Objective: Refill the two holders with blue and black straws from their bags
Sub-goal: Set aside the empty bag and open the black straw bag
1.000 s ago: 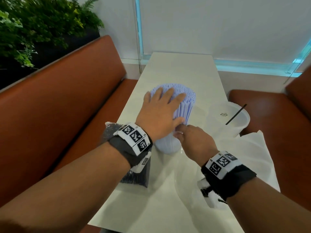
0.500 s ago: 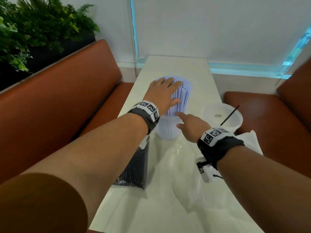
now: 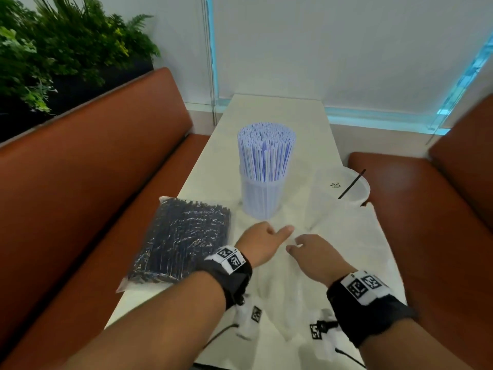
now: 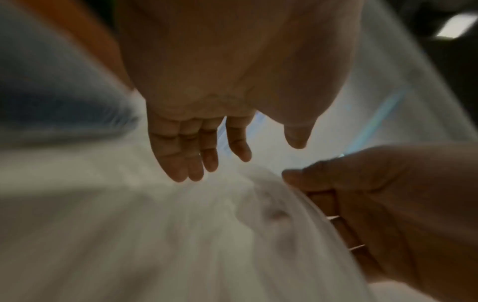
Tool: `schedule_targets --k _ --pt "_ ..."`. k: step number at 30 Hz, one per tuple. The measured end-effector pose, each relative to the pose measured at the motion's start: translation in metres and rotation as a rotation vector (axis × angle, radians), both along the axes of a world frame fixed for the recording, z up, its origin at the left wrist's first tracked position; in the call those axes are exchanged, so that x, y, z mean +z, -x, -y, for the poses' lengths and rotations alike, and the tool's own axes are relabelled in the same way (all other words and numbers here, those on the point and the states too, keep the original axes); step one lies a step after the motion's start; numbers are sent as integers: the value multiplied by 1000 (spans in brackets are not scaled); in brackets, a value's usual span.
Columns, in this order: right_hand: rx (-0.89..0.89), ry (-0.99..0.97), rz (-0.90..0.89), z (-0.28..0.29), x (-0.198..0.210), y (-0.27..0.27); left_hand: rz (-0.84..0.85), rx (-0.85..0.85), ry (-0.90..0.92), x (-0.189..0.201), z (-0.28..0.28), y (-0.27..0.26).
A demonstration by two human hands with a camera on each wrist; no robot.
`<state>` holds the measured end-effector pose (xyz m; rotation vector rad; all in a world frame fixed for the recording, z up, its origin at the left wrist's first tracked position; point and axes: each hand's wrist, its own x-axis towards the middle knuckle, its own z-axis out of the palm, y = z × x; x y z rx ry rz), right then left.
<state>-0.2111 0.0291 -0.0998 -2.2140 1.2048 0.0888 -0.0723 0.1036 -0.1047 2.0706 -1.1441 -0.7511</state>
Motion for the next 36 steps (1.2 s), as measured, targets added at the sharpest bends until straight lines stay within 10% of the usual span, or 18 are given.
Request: schedule_targets --k 4,9,14,19,28,36 --pt "126 -243 157 -13 0 9 -267 117 77 -19 5 10" --pt "-59 391 193 -6 11 34 -245 82 144 0 -2 -2" --pt "-81 245 -130 0 6 38 -454 -65 302 31 -17 -7" --pt "-140 199 -80 0 -14 51 -429 231 549 59 -27 -29" --pt "-328 20 234 29 -15 65 -50 -81 267 43 -60 -40" --pt "-415 -292 445 30 -35 69 -427 90 101 15 -60 -56"
